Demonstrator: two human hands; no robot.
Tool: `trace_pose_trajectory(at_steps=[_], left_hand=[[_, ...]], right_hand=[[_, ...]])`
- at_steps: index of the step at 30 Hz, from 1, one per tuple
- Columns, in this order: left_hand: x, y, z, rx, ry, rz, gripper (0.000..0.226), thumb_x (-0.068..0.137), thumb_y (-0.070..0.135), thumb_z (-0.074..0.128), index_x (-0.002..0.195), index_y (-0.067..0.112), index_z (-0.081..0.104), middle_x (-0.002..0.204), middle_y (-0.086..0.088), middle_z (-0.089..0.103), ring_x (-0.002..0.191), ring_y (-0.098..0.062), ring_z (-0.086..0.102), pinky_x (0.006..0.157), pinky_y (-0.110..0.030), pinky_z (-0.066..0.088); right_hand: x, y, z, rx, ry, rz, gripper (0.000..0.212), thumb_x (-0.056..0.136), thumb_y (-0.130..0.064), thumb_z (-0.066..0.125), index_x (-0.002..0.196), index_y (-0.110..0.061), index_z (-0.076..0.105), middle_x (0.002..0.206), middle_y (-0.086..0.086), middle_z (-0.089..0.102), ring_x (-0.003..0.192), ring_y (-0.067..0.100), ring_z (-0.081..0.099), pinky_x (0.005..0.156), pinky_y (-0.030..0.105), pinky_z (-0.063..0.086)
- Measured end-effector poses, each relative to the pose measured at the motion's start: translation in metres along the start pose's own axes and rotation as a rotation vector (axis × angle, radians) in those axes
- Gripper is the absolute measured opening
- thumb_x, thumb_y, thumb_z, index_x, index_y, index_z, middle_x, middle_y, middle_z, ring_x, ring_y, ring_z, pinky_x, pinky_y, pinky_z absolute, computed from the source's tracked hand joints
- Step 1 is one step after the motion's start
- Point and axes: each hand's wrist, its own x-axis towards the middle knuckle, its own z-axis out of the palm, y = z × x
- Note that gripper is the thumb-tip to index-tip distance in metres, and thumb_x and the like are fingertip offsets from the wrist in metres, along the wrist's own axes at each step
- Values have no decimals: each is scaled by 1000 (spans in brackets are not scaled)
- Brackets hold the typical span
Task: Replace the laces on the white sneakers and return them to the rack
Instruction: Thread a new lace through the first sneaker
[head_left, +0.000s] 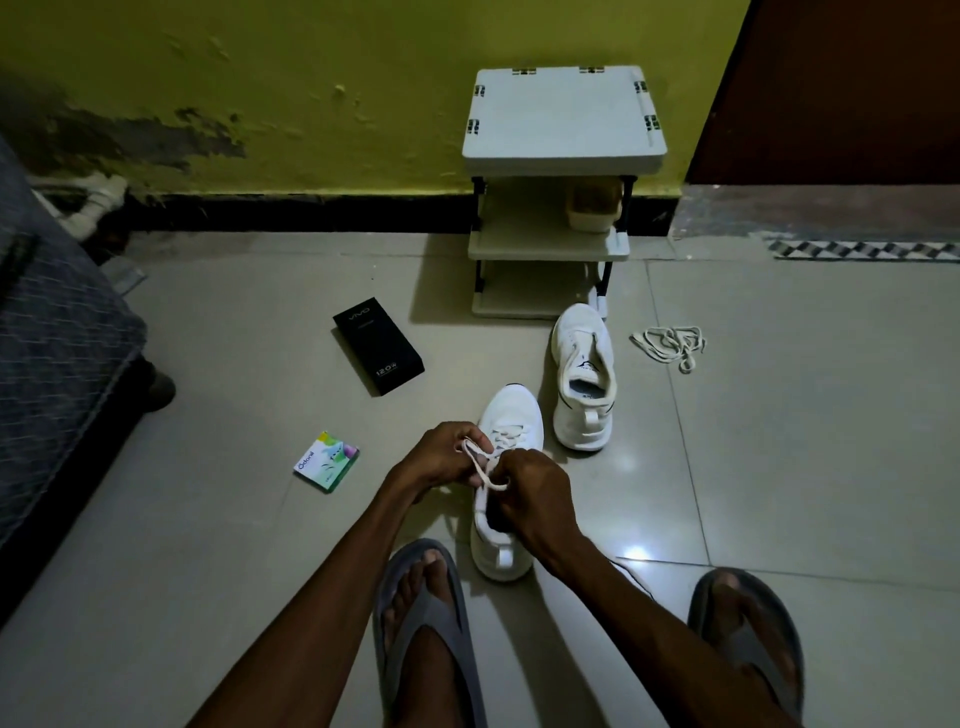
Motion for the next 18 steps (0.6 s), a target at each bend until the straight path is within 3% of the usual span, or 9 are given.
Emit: trace_pose_trajectory(at_steps=[2, 5, 11, 14, 18], left_hand=[[1, -4, 1, -13, 28, -8, 14, 78, -1, 75, 88, 9, 74, 88, -9, 73, 80, -21, 70, 65, -26, 57], [1, -1, 3, 28, 29, 14, 16, 76, 1, 78, 90, 10, 76, 92, -8, 74, 87, -24, 71, 70, -30, 60], [-2, 3, 1, -14, 52, 44, 33, 73, -7, 71, 100, 13, 71, 97, -5, 67, 94, -19, 66, 67, -35, 61], [-1, -2, 1, -66, 53, 43, 32, 71, 0, 72, 96, 19, 69, 95, -8, 70, 87, -21, 67, 67, -35, 60], [2, -6, 8, -218, 36, -58, 36, 78, 0, 71, 108, 12, 57, 87, -13, 69, 68, -18, 65, 61, -28, 54]], right_hand=[[0, 0, 1, 19, -19, 2, 33, 36, -10, 80, 62, -17, 62, 66, 1, 63, 56, 20, 52, 51, 22, 32], [-2, 3, 1, 105, 0, 20, 32, 40, -11, 81, 62, -20, 58, 65, -1, 62, 56, 11, 44, 52, 13, 24], [4, 5, -1, 201, 26, 167, 23, 68, -22, 79, 68, -29, 57, 68, -7, 66, 63, 11, 58, 56, 24, 39], [8, 6, -5, 250, 9, 178, 22, 65, -22, 81, 75, -28, 63, 73, -9, 69, 69, 7, 63, 61, 30, 51], [13, 9, -16, 197, 26, 229, 24, 68, -26, 83, 86, -22, 68, 86, -4, 69, 78, 13, 62, 67, 28, 50]])
